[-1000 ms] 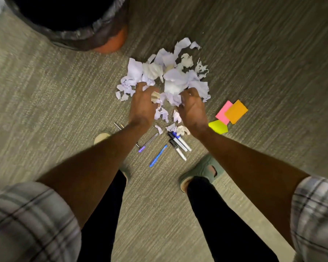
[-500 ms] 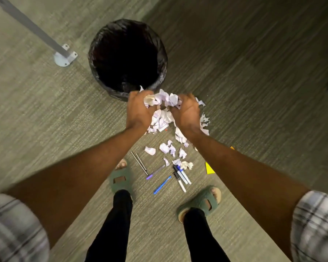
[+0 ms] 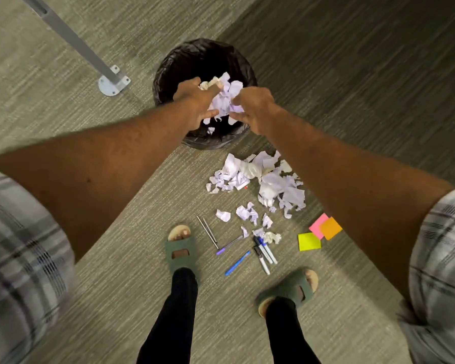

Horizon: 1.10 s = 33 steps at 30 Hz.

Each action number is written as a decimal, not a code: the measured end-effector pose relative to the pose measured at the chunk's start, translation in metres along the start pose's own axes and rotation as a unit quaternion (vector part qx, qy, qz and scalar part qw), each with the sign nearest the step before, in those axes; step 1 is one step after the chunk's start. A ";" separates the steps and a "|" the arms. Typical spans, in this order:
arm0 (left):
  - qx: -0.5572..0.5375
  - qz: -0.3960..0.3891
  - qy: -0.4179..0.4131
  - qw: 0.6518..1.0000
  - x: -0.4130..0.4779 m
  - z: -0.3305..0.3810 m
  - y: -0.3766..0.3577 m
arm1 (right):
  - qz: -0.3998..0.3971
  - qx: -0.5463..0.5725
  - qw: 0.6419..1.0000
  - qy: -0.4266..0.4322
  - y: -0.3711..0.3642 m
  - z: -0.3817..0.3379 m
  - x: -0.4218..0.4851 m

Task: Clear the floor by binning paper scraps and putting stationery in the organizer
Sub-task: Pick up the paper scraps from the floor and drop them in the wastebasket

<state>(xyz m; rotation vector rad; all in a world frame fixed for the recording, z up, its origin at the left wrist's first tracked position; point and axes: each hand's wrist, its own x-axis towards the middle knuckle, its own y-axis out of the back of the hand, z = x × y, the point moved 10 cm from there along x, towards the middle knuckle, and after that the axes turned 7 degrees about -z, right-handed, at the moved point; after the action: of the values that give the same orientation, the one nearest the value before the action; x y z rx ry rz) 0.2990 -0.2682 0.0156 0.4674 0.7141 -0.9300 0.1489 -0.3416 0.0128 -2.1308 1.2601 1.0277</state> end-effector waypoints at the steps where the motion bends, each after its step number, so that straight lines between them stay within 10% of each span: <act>1: -0.008 0.003 0.008 1.000 0.002 -0.002 0.002 | -0.004 0.001 1.000 0.005 -0.001 0.000 0.002; 11: 0.177 0.044 -0.040 0.982 -0.013 -0.019 0.006 | 0.050 -0.117 0.991 0.043 0.037 0.026 -0.004; 19: 0.387 -0.101 -0.129 0.907 -0.046 -0.111 -0.080 | 0.038 -0.450 0.888 0.081 0.110 0.131 -0.023; 33: 0.541 -0.130 -0.071 0.828 0.049 -0.301 -0.176 | 0.046 -0.480 0.876 0.004 0.221 0.338 0.066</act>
<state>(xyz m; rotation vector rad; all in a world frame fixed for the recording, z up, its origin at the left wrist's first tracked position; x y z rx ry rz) 0.0642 -0.1950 -0.2360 1.3028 0.0295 -1.5868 -0.1502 -0.2475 -0.2503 -2.7573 0.9289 1.9894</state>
